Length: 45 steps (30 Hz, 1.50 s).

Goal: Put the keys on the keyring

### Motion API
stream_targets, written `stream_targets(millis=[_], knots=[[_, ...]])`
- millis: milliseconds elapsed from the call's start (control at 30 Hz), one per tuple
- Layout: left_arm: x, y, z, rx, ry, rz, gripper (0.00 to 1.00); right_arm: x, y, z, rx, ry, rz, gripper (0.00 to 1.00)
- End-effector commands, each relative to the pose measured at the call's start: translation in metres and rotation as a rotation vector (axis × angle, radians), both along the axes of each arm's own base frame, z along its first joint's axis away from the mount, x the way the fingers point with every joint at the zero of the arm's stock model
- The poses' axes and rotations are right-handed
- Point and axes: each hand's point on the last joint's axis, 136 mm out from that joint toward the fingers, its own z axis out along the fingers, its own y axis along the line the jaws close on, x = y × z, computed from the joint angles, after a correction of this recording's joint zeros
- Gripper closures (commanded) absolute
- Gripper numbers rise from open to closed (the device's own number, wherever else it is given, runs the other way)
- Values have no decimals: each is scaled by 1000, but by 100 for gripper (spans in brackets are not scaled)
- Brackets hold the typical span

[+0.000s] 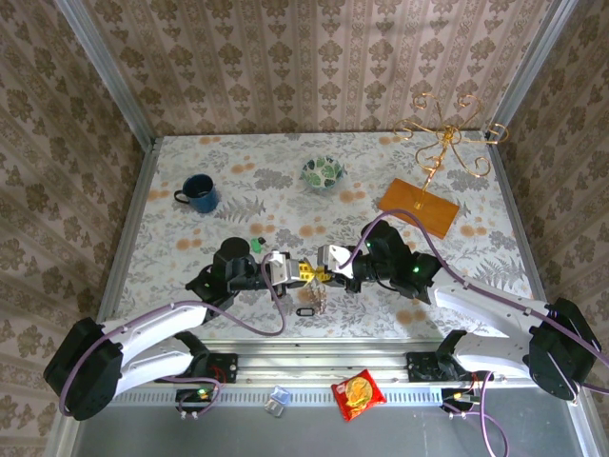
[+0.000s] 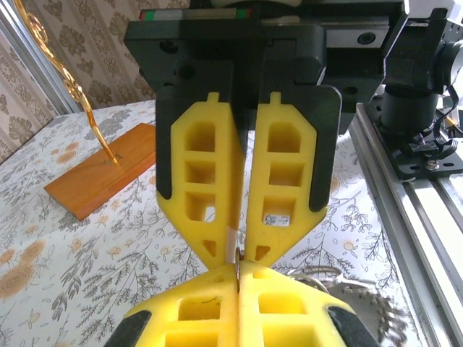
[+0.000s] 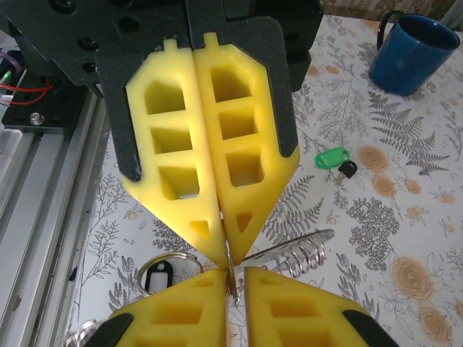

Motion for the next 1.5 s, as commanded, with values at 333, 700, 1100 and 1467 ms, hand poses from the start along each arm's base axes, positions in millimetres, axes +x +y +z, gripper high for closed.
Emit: stream_targets(millis=[333,700,1100,1467], knots=[[5,11,17,-45,-50,61,71,2,8,20,87,-23,14,100],[3,28,10,-99,23,93,69,-5,11,25,140,-5,70,100],[4,20,10,-117,52,51,74,-8,15,24,132,9,106,100],[4,15,7,-108,75,27,83,-9,23,29,154,14,130,100]])
